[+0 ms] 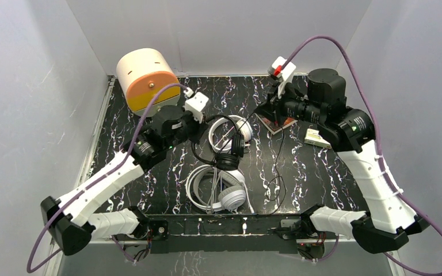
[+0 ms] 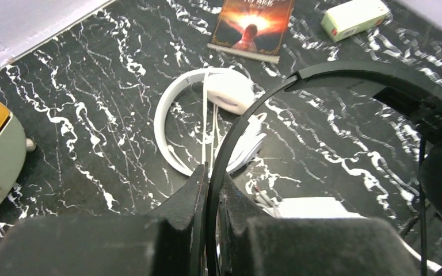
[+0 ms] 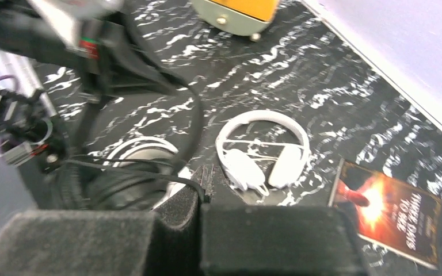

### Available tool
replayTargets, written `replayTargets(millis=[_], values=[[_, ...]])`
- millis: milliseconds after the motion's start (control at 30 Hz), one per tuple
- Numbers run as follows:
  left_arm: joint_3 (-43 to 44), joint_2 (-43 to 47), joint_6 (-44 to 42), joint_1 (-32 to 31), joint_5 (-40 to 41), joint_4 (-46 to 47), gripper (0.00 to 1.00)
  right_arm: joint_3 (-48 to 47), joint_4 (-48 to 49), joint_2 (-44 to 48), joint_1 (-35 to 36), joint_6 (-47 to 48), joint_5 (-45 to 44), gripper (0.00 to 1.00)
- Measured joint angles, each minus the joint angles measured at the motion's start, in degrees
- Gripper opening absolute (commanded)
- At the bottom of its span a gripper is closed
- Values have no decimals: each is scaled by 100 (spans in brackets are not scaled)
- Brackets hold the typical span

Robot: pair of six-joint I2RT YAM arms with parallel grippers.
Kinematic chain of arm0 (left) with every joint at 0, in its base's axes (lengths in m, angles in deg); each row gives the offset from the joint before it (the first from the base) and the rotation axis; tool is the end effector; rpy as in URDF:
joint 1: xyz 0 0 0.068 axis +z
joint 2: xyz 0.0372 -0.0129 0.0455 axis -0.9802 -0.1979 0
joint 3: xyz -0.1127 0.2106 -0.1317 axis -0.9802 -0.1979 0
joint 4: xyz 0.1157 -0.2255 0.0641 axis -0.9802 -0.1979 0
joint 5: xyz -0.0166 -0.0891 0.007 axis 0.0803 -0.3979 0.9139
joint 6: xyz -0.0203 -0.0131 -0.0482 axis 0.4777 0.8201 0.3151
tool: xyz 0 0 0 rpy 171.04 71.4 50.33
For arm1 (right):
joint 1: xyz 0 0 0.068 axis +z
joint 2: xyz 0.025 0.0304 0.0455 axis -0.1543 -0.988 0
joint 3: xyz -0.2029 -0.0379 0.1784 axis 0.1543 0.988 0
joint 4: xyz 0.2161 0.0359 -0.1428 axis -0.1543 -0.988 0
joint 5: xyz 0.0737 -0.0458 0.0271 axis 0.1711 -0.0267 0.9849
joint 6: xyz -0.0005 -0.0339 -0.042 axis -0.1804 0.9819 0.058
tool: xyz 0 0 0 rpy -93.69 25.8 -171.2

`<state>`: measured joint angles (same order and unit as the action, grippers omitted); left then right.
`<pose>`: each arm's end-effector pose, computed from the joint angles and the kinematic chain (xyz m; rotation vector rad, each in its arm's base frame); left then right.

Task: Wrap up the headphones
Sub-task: Wrap the headphones cable around the headphones.

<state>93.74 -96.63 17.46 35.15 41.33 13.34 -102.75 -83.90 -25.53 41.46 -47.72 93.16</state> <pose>0.1963 -0.1840 0.3821 0.6698 1.7065 -0.4874 0.1686 0.1242 0.4990 -0.8979 1.6667 0.6752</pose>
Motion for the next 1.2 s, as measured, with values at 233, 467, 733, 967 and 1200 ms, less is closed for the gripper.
replayTargets(millis=[233, 467, 733, 967, 1200], values=[[-256, 1001, 492, -9, -645, 55, 0, 1038, 481, 522, 15, -127, -1034, 8], [-247, 1303, 1458, -15, -1250, 284, 0, 2249, 1462, 603, 13, -326, -870, 6], [240, 778, 3530, -17, -881, 516, 0, 3877, 3318, 1038, 13, -1274, -498, 9], [815, 474, 4566, -17, 138, 975, 0, 5359, 4745, 1408, 11, -2308, -352, 6], [1484, -374, 4835, -22, 1510, 1381, 0, 6059, 5698, 1447, 2, -2981, 986, 0]])
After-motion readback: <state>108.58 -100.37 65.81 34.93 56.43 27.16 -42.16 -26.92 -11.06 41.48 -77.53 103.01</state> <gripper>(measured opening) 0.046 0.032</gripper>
